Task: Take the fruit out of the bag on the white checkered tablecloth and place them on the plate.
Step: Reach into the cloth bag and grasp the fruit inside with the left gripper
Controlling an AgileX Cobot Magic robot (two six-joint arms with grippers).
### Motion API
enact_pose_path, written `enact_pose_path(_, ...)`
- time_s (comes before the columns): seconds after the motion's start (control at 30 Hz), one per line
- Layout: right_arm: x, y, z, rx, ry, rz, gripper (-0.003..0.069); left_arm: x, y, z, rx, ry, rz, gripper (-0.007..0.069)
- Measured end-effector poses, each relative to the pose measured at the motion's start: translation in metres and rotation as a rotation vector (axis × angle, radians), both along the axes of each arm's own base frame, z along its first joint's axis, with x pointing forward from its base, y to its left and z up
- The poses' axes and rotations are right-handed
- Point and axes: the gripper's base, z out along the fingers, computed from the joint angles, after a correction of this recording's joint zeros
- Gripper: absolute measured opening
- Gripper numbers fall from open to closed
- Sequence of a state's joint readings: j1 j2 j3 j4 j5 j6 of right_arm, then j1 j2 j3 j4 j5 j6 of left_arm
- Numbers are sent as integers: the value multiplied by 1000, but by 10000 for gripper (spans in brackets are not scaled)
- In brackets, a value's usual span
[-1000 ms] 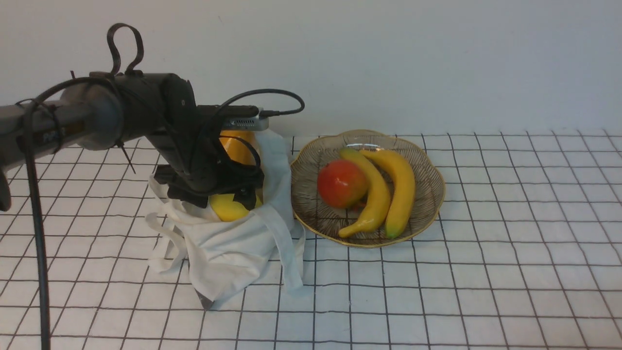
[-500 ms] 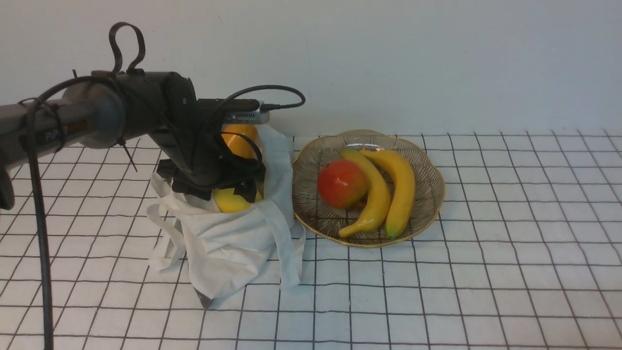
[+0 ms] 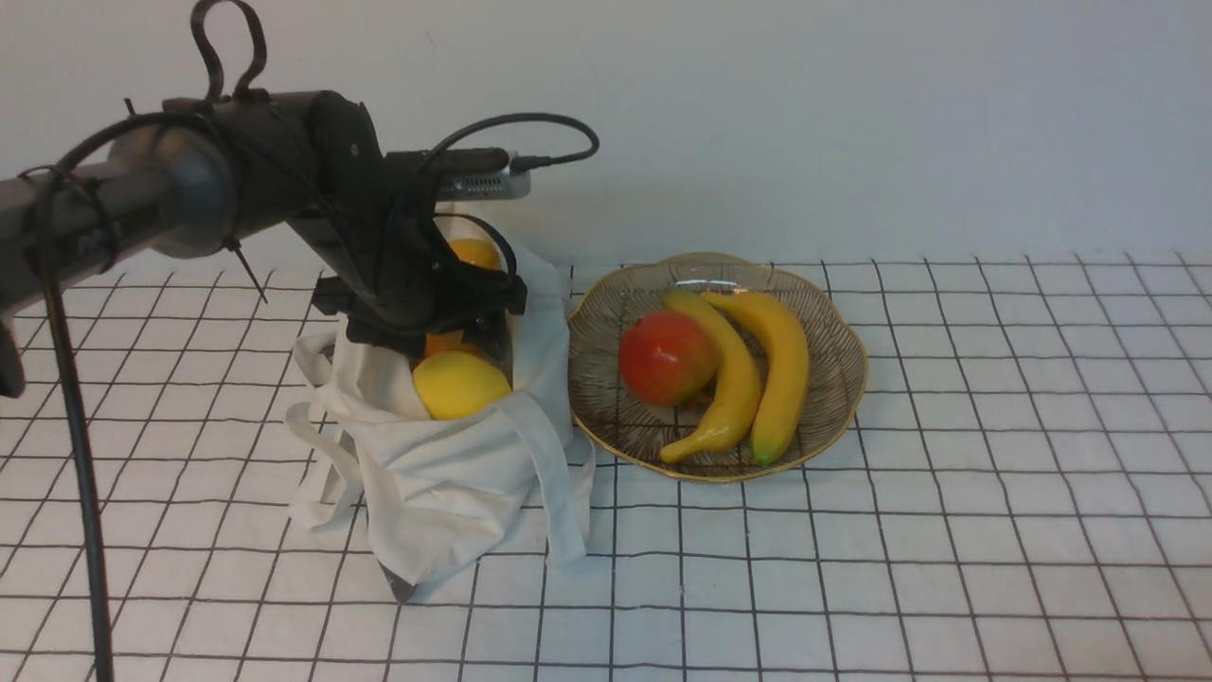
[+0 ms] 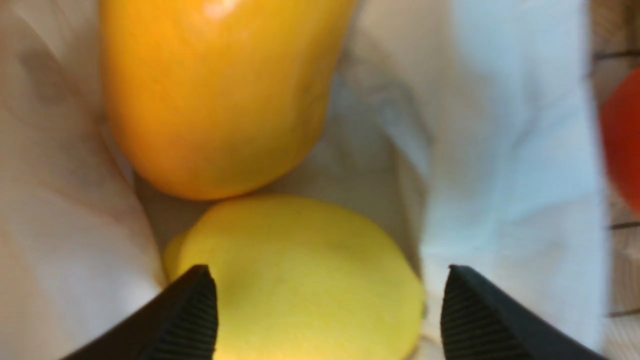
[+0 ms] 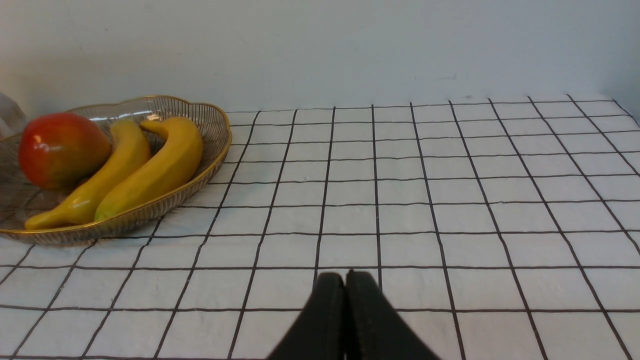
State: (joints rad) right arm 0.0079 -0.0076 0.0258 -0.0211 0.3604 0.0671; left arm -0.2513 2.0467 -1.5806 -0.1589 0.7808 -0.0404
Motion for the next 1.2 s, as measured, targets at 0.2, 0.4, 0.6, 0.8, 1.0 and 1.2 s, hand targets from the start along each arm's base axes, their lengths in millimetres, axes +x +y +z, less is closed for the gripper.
enact_pose_path(0.2, 0, 0, 0, 0, 0, 0, -15, 2, 0, -7, 17, 12, -16, 538)
enact_pose_path(0.4, 0, 0, 0, 0, 0, 0, -15, -1, 1, -8, 41, 49, -51, 538)
enact_pose_path(0.6, 0, 0, 0, 0, 0, 0, -15, -4, 3, -9, 110, 62, -178, 538)
enact_pose_path(0.8, 0, 0, 0, 0, 0, 0, -15, -4, 3, -8, 140, 49, -262, 538)
enact_pose_path(1.0, 0, 0, 0, 0, 0, 0, -15, 0, 2, -7, 227, -10, -527, 538)
enact_pose_path(1.2, 0, 0, 0, 0, 0, 0, -15, 0, 2, -6, 335, -71, -859, 538)
